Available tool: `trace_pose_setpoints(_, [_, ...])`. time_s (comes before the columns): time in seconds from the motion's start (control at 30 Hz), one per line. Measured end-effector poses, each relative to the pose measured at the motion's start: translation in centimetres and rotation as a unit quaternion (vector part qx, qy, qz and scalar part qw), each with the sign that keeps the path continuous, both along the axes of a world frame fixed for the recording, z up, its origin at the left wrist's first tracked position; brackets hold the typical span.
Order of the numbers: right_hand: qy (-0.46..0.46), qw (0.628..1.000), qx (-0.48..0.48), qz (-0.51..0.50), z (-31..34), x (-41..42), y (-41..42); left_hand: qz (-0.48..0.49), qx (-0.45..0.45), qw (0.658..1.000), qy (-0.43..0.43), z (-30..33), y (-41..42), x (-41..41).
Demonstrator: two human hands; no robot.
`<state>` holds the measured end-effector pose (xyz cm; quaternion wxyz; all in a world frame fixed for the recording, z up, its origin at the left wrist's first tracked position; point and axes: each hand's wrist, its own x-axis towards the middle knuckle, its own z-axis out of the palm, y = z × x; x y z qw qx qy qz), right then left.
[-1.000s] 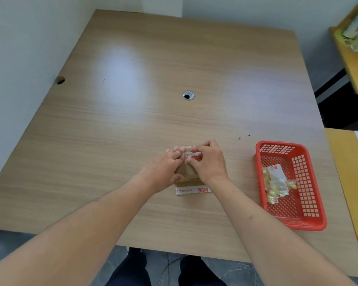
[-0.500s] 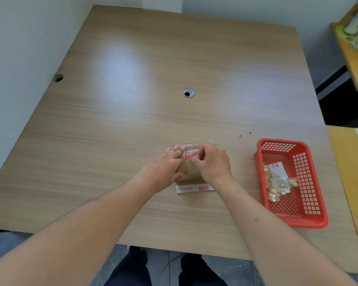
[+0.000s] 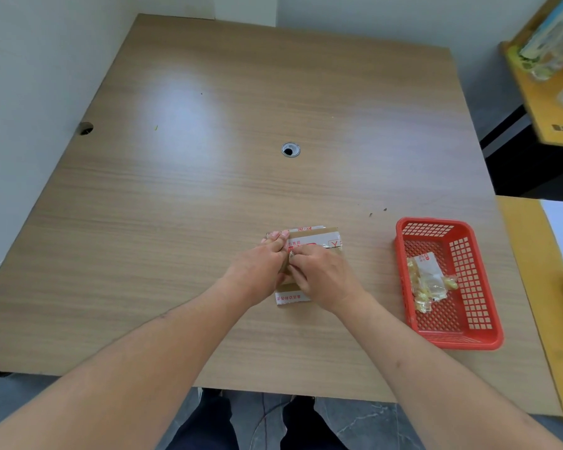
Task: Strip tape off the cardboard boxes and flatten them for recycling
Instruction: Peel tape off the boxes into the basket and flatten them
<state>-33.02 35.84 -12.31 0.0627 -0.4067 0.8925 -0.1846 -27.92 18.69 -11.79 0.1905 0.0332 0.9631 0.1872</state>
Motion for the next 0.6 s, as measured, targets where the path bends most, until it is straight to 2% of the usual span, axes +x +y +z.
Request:
trace_pose_setpoints(0.07, [-0.054, 0.998, 0.004, -0.009, 0.8, -0.2, 0.2, -0.003, -0.001, 1.0, -0.002, 0.0, 0.0, 0.0])
trace_pose_setpoints(0.27, [-0.144, 0.979, -0.002, -0.143, 1.9, -0.4, -1.1, 0.006, 0.048, 0.998, -0.027, 0.5, -0.7, 0.0])
trace_pose_setpoints(0.6, [-0.065, 0.986, 0.08, -0.135, 2.0, -0.3, -2.2, -0.012, 0.002, 0.999, -0.048, 1.2, -0.5, -0.3])
